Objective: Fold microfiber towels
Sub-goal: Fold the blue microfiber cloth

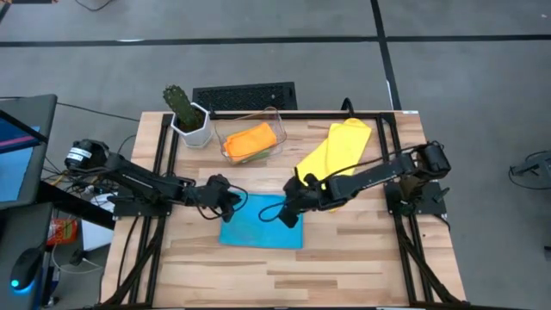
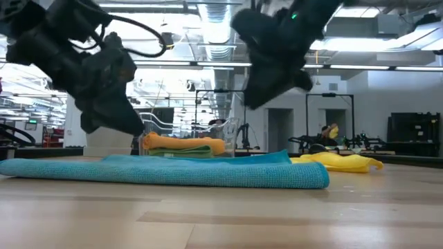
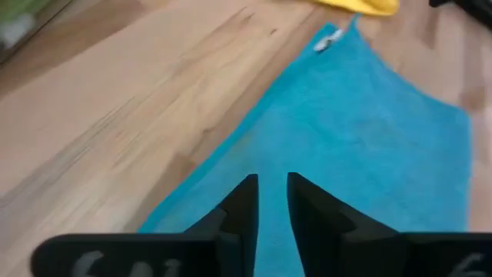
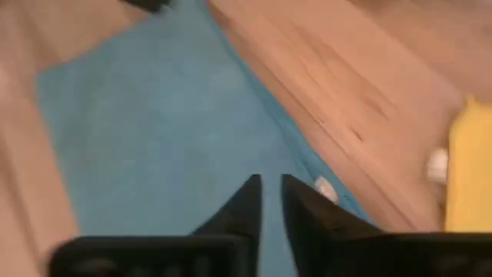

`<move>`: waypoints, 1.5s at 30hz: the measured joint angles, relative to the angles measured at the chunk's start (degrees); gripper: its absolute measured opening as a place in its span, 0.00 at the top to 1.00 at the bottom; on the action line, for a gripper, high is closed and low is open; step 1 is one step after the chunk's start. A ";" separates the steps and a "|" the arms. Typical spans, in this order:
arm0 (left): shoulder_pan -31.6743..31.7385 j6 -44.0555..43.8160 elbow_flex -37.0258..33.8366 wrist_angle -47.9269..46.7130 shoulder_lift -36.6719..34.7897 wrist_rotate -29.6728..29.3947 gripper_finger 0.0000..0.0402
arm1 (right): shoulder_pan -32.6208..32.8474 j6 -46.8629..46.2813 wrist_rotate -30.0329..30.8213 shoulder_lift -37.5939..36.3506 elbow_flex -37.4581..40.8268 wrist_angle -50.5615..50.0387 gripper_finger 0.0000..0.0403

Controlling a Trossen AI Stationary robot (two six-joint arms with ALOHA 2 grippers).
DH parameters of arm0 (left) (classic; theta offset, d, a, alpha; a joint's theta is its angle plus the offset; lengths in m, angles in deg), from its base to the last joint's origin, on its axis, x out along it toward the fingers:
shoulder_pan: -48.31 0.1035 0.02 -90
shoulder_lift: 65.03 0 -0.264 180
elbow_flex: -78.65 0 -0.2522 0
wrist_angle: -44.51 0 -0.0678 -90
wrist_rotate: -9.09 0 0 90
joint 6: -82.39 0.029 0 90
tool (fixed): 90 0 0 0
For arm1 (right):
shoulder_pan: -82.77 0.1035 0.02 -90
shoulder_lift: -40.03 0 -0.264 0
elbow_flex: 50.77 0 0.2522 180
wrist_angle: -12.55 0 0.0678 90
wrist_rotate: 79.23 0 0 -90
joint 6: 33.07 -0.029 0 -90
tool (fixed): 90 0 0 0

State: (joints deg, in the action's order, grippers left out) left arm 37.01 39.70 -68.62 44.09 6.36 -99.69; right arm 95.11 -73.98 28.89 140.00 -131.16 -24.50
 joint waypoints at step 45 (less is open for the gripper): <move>3.01 -1.17 -3.46 13.65 17.27 0.37 1.00 | 0.11 -9.67 1.90 3.62 23.16 29.82 0.96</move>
State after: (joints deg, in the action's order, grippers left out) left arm 40.02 38.52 -72.08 57.73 23.63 -99.32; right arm 95.22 -83.66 30.78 143.63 -108.00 5.32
